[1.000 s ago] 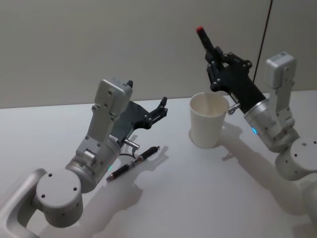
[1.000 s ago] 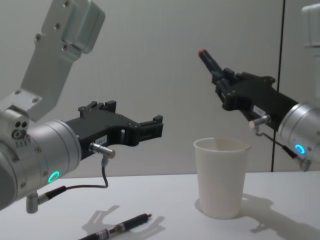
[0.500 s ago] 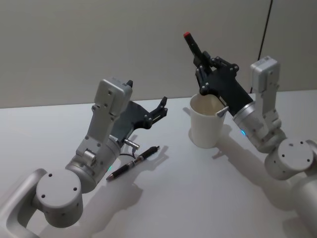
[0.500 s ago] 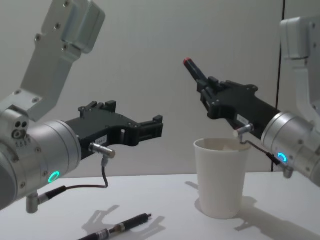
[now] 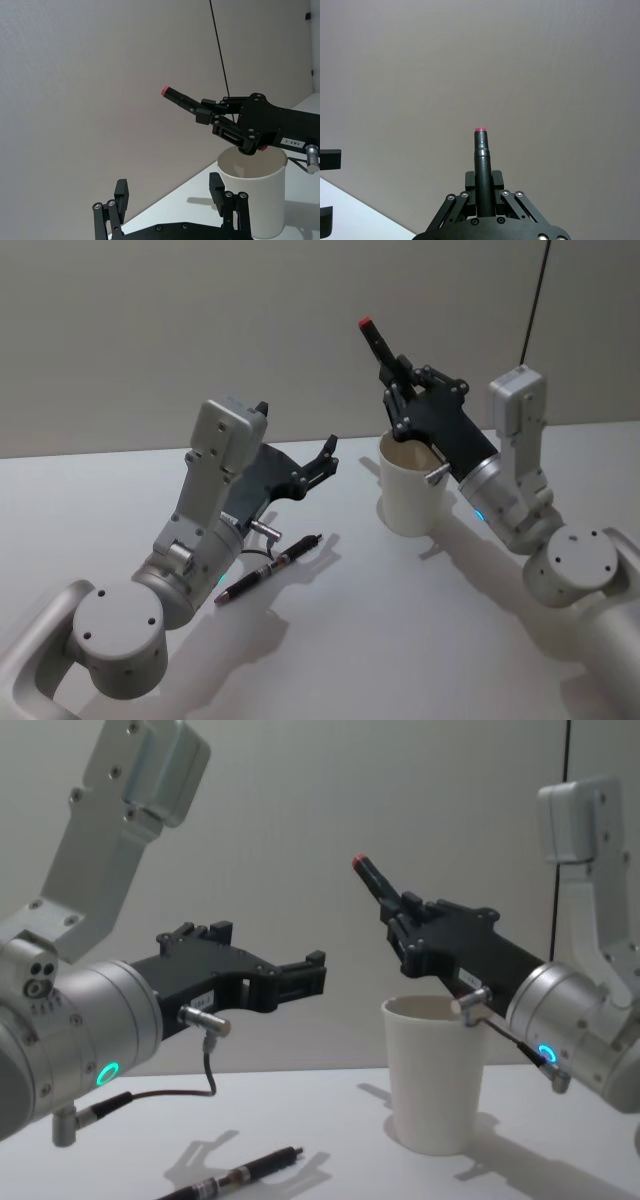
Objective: Place the pen into the pen holder.
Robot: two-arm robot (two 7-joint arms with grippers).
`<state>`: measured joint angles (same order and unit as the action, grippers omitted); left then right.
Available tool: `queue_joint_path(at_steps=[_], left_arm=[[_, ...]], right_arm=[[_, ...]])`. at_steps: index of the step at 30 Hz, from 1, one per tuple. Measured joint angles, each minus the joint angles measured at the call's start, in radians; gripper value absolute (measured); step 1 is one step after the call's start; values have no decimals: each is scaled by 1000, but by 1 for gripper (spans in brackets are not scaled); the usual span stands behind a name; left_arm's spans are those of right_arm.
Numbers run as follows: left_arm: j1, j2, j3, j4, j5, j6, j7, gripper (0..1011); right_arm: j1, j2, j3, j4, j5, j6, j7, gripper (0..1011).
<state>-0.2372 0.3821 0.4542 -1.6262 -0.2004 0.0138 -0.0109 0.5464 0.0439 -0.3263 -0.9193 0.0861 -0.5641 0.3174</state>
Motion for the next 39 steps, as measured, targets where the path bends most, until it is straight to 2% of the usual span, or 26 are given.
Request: queue_joint_path(at_steps=[8, 21, 26, 32, 33, 37, 39], left_arm=[[0, 0, 0, 0, 0, 0, 0, 1001], [0, 0, 0, 0, 0, 0, 0, 1001], [0, 0, 0, 0, 0, 0, 0, 1001], [0, 0, 0, 0, 0, 0, 0, 1001], [0, 0, 0, 0, 0, 0, 0, 1001], [0, 0, 0, 0, 0, 0, 0, 1001], [0, 0, 0, 0, 0, 0, 0, 1001]], right_arm=[[5, -5, -3, 18, -3, -10, 0, 193], [10, -8, -6, 32, -5, -17, -2, 547], [10, -9, -6, 34, -6, -19, -2, 734], [10, -9, -6, 34, -5, -19, -1, 875], [9, -8, -6, 31, -2, -17, 0, 933], [3, -5, -3, 15, 8, -12, 4, 1001], [-9, 0, 1, -16, 24, 1, 8, 1001]])
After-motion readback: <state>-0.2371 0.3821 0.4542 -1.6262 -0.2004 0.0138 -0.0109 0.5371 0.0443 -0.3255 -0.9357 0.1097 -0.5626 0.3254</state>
